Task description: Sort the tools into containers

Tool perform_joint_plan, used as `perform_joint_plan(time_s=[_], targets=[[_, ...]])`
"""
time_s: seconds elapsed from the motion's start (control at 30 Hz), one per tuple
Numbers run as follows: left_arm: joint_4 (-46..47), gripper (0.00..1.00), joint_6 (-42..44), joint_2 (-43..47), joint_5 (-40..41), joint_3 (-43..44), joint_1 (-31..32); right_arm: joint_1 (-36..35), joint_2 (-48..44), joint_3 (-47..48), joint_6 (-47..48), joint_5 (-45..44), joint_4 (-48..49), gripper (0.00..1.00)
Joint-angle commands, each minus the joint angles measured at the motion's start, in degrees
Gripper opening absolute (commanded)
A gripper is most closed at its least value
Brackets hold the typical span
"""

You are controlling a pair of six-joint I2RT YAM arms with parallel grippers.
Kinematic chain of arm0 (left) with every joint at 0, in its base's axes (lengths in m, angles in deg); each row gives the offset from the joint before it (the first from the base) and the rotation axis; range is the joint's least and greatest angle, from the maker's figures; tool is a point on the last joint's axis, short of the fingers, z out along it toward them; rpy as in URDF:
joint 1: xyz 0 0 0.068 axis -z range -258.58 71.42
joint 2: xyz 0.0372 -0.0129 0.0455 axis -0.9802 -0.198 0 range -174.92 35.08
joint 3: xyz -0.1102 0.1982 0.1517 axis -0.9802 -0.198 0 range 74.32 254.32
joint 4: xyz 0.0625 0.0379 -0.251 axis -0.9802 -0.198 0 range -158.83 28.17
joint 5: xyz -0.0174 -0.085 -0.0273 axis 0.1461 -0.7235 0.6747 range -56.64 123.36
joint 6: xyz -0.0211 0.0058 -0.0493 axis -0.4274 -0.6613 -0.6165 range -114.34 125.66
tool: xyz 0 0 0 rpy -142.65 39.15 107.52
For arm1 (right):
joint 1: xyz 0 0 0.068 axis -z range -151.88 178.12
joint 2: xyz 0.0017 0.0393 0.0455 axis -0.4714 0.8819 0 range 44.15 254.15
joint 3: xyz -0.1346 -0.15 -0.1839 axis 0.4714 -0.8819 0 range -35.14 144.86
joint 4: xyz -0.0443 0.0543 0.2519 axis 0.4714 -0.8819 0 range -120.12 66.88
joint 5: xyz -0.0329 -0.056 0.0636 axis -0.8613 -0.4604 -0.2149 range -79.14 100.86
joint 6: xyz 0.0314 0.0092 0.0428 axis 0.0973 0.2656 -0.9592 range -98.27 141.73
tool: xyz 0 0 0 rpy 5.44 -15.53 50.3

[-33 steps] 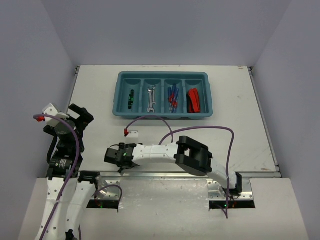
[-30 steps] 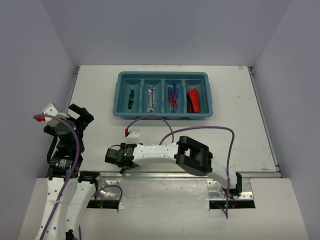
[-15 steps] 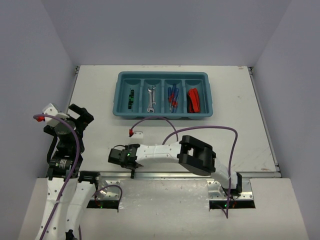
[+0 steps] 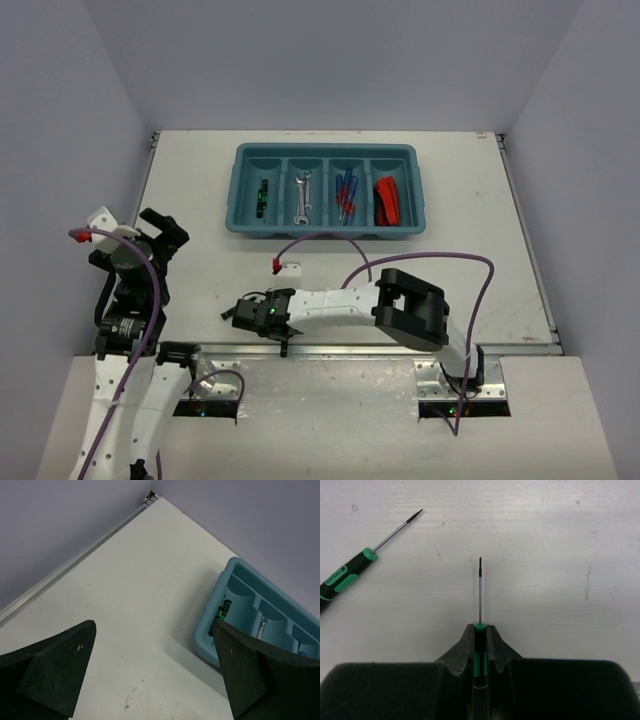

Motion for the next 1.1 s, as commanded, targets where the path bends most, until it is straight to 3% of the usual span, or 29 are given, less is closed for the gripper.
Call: perform_joint_plan(time_s=[0.0, 0.13, 0.33, 0.57, 0.83, 1.07], targets=[[3.0, 1.00, 1.0, 0.0, -0.2, 0.0, 0.5, 0.0, -9.0, -3.7, 3.9, -6.1, 1.0, 0.00], [3.1, 1.00, 1.2, -0.2, -0.6, -0.1, 0.6, 0.4, -14.3, -7.6, 10.1, -6.6, 7.4, 0.00], [3.1, 1.00, 1.4, -0.8, -1.0, -0.1, 0.8, 3.0, -17.1, -4.4, 22.6, -8.2, 12.6, 0.00], [2.8, 1.00, 1.6, -1.5, -1.6, -0.1, 1.3, 16.1, -17.7, -2.2, 44.5, 2.6, 33.6, 0.00], [2.9, 1.00, 1.8, -1.9, -2.6, -0.1, 1.7, 25.6, -0.3, 21.4, 53.3, 7.5, 34.8, 0.00], [3.3, 1.00, 1.9, -1.5, -4.4, -0.1, 2.2, 27.2, 13.2, 40.5, 63.6, 6.4, 40.1, 0.00]])
